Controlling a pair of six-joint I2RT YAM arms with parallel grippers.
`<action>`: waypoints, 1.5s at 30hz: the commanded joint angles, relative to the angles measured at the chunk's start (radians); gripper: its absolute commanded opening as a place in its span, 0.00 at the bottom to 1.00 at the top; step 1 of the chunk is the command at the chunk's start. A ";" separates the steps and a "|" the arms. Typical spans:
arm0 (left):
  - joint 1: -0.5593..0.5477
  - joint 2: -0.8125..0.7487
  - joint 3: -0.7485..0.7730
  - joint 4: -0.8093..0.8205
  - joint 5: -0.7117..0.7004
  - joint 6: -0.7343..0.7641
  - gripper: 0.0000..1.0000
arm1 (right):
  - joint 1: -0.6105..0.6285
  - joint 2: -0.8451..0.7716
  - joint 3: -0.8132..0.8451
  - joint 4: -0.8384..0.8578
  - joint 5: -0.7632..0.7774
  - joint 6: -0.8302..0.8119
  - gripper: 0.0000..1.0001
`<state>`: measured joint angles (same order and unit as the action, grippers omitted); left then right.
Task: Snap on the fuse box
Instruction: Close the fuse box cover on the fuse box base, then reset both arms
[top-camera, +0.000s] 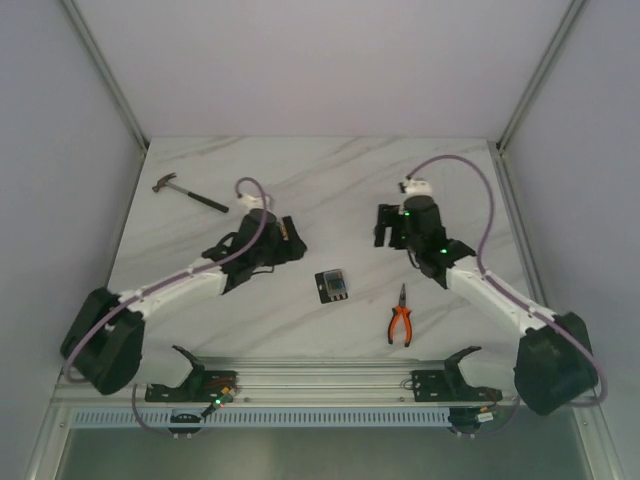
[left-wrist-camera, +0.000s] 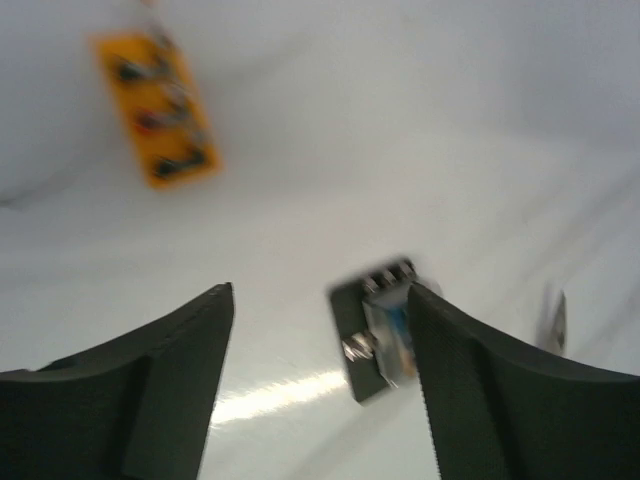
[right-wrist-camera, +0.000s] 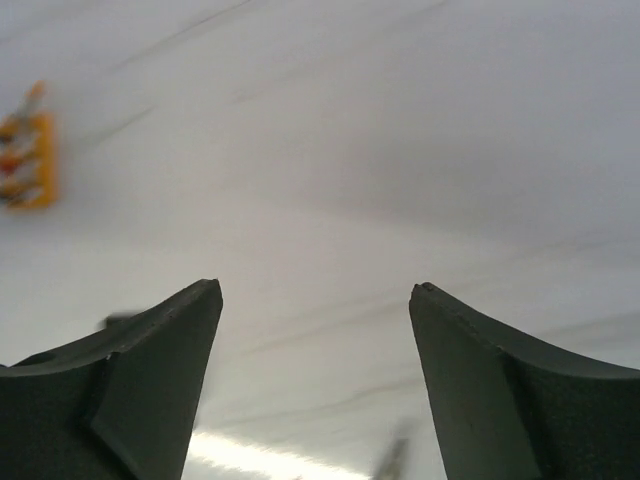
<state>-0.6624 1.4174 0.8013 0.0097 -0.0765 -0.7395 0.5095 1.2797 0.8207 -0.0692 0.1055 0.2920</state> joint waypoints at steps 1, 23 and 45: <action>0.111 -0.119 -0.078 -0.010 -0.227 0.057 0.82 | -0.135 -0.079 -0.104 0.111 0.234 -0.090 0.87; 0.551 -0.154 -0.561 0.898 -0.632 0.502 1.00 | -0.426 0.288 -0.664 1.559 0.271 -0.303 1.00; 0.607 0.134 -0.566 1.271 -0.173 0.719 1.00 | -0.490 0.245 -0.583 1.347 0.106 -0.284 1.00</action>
<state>-0.0616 1.5566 0.2234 1.2228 -0.2901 -0.0387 0.0250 1.5360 0.2199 1.2358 0.2165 0.0174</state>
